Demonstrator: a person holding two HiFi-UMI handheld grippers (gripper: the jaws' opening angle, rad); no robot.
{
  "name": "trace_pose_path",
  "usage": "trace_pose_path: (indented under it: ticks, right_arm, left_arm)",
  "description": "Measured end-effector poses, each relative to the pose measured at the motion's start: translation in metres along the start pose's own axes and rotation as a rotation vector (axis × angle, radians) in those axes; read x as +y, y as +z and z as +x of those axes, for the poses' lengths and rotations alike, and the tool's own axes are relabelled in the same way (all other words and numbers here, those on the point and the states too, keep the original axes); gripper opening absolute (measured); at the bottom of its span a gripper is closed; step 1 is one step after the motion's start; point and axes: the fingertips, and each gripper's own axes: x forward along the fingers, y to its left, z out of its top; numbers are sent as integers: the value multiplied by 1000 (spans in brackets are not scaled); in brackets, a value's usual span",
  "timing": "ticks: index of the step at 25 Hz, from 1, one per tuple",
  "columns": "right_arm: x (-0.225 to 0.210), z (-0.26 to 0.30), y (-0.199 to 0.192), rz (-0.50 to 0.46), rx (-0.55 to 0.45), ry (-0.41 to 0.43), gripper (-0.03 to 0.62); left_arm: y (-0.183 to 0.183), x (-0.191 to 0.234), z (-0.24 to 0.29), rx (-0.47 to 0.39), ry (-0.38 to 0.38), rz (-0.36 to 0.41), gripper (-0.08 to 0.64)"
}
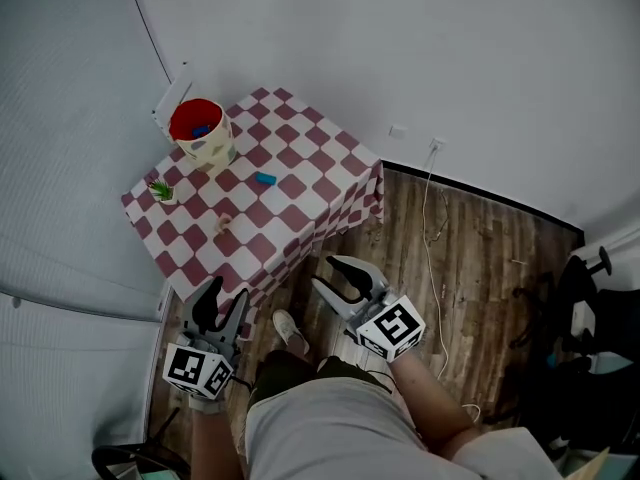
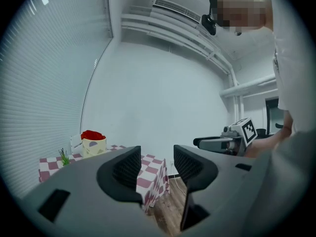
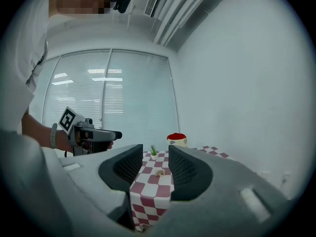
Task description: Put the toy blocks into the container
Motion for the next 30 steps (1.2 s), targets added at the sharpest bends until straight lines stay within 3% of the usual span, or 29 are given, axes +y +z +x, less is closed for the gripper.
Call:
trace_pose_path:
  ticks: [15,24,30]
  right_arm:
    - [-86,170,-19,-33,186,-48,166]
    - [-135,235,-71,-63,359,-72,166]
    - [-165,274,-109,-82,463,-31,165]
  left_arm:
    - [-10,144,85,33,-38,-81,189]
    - [-35,193,87,80,41,-161,189]
    - [-48,220,96,105,135,-216,189]
